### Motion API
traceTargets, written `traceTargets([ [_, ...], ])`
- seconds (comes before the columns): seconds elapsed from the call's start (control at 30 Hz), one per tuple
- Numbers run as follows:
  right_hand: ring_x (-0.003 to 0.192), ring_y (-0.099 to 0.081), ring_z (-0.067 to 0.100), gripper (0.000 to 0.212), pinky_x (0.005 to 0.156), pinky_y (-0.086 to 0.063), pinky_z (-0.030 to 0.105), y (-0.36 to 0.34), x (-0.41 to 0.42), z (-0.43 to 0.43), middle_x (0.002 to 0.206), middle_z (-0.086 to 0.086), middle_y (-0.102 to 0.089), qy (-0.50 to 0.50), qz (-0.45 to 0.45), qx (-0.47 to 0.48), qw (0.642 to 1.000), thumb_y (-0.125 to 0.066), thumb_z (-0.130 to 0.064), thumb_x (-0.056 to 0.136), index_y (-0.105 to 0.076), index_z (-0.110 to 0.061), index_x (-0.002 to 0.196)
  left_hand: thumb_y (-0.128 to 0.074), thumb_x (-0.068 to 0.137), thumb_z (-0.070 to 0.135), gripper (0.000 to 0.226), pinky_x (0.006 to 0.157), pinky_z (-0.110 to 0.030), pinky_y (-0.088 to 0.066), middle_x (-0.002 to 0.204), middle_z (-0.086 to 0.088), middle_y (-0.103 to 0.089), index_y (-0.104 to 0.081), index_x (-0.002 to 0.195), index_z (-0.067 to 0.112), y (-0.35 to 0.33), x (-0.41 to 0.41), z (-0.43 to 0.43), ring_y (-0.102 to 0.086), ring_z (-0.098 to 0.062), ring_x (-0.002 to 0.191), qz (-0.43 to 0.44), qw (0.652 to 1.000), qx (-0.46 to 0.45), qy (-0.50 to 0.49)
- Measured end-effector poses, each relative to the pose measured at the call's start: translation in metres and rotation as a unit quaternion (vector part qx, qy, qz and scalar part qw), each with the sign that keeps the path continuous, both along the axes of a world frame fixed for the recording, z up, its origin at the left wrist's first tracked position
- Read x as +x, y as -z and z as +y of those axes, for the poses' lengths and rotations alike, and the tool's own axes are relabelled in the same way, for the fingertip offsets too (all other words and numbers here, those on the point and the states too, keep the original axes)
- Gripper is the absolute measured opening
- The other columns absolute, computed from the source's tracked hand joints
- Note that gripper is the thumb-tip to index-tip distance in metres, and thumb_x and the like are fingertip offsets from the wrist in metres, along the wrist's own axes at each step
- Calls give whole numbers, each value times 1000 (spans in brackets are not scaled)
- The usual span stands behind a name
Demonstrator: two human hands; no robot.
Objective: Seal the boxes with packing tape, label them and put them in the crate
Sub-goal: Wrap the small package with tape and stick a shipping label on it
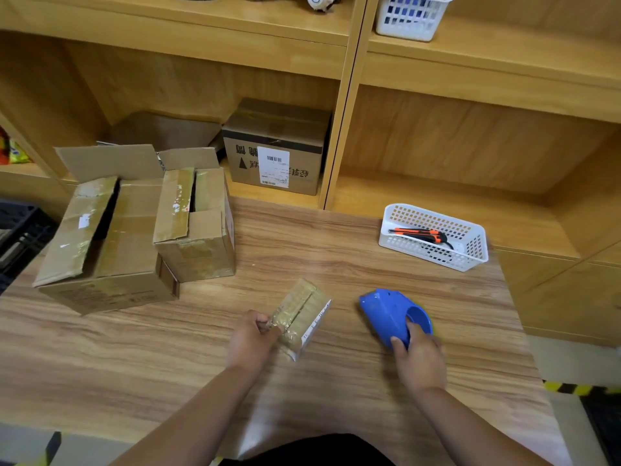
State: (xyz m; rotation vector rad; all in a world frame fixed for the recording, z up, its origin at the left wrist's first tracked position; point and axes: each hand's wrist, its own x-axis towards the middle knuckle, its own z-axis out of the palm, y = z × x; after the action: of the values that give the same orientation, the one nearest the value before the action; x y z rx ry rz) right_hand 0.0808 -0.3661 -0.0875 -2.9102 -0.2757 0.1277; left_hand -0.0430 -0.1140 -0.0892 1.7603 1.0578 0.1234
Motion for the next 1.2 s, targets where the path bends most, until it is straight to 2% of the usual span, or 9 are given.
traceTargets([
  [0.07,97,-59,43,35,93,-29,34,-3,-3,7,90,18,-69,-47,-61,64,995,-65,-20,84,-64,1,112,-74,74,18,28,64,-25,-38,81,1,-56,-56,93,9,-4,3,1,-55,-20,81,16,1000,23,15],
  [0.13,86,-64,42,39,89,-29,33,-9,-6,15,83,14,-71,-109,-114,74,985,-55,-32,79,-68,0,99,-71,74,17,36,80,-28,-41,100,-1,-58,-57,106,9,-15,10,3,-54,-21,98,2,998,56,38],
  [0.27,87,-64,33,41,95,-29,31,-26,-6,31,83,7,-70,-211,-180,105,955,-47,-36,80,-66,-4,97,-65,80,18,49,99,-29,-38,114,12,-50,-53,127,21,-60,28,3,-44,-12,114,-84,985,92,119],
  [0.5,92,-45,19,29,106,-16,19,-47,-8,45,79,4,-66,-278,-236,177,914,-50,-32,80,-53,-12,102,-52,72,-8,52,94,-6,-24,102,25,-52,-66,110,25,-99,32,2,-32,1,115,-162,935,185,257],
  [0.57,91,-45,19,28,106,-17,20,-49,-8,47,79,4,-66,-284,-236,182,911,-50,-32,80,-50,-15,102,-51,72,-10,54,95,-11,-29,101,30,-48,-67,111,25,-99,30,2,-32,2,117,-167,928,187,276],
  [0.77,93,-47,15,28,108,-17,22,-55,-3,47,82,4,-66,-301,-217,185,910,-50,-31,81,-47,-17,105,-50,72,-11,54,92,-17,-36,105,26,-38,-68,108,26,-108,28,3,-33,11,115,-165,947,120,247],
  [0.93,96,-48,15,28,109,-18,25,-61,0,49,85,3,-65,-330,-211,178,903,-50,-29,81,-48,-16,105,-55,71,-9,49,84,2,-29,106,20,-44,-67,94,33,-110,32,9,-37,14,110,-174,960,72,206],
  [1.1,93,-51,13,26,114,-18,27,-63,5,49,87,0,-63,-349,-179,161,906,-50,-28,85,-58,-10,102,-71,76,10,25,91,-3,-28,99,21,-51,-70,90,30,-110,38,15,-40,9,110,-168,963,87,194],
  [1.2,98,-53,14,29,114,-18,28,-63,6,47,91,0,-64,-348,-152,163,911,-49,-30,87,-60,-9,104,-71,79,18,11,85,-6,-33,90,20,-60,-70,81,29,-113,41,14,-48,3,103,-173,967,89,162],
])
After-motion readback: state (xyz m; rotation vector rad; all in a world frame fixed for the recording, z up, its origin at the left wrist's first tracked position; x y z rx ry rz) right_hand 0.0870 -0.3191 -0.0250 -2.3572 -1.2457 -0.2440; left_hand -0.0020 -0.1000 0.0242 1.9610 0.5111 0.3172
